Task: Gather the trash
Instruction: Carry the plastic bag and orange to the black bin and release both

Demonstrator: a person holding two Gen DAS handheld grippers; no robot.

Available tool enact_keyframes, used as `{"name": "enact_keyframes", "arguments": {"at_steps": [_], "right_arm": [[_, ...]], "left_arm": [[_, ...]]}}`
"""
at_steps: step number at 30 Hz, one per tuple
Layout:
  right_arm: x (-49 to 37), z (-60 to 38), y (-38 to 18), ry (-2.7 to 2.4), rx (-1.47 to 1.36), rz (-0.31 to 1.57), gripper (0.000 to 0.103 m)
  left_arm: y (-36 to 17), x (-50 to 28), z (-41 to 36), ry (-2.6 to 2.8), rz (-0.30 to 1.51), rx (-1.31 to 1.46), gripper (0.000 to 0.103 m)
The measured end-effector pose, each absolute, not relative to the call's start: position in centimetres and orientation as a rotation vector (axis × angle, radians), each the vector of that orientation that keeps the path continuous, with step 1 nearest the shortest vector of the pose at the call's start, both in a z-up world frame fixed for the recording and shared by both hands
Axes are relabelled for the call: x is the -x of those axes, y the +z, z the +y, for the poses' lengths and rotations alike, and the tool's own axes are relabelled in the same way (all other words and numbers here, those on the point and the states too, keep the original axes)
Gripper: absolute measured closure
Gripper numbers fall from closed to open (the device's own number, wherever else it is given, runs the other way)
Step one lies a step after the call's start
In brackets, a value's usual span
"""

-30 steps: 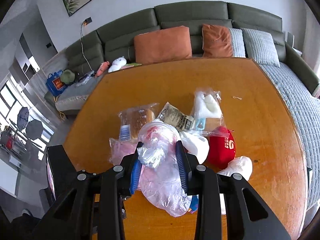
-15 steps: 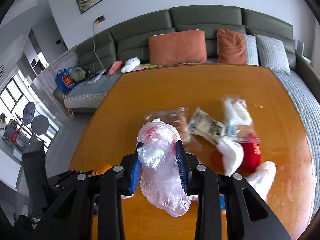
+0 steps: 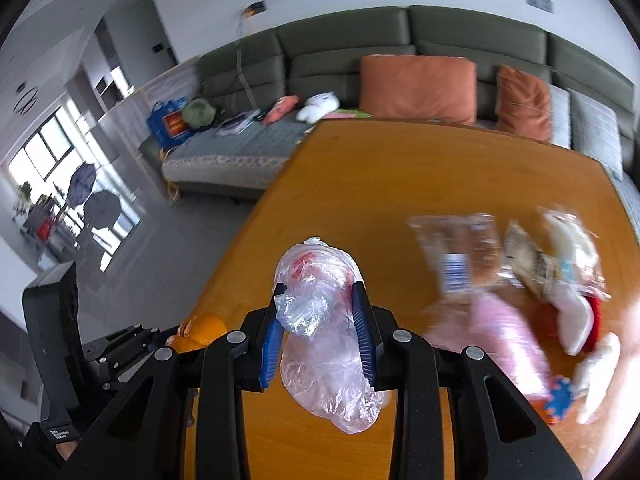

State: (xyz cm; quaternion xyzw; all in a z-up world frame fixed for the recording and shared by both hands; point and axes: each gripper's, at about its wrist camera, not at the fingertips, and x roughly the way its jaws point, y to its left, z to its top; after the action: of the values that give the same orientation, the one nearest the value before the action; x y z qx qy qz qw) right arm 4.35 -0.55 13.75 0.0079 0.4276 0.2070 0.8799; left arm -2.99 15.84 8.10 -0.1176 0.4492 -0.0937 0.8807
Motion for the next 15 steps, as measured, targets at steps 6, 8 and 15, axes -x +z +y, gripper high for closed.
{"name": "enact_keyframes", "arguments": {"at_steps": [6, 8, 15], "right_arm": [[-3.9, 6.8, 13.1, 0.536, 0.057, 0.912, 0.069], [-3.5, 9.4, 12.9, 0.575, 0.085, 0.919, 0.069], [-2.2, 16.9, 12.0, 0.7, 0.146, 0.94, 0.069]], "left_arm": [[8.0, 5.3, 21.7, -0.094, 0.91, 0.301, 0.05], [7.8, 6.3, 23.8, -0.051, 0.905, 0.321, 0.05], [7.2, 9.9, 30.4, 0.093, 0.903, 0.381, 0.05]]}}
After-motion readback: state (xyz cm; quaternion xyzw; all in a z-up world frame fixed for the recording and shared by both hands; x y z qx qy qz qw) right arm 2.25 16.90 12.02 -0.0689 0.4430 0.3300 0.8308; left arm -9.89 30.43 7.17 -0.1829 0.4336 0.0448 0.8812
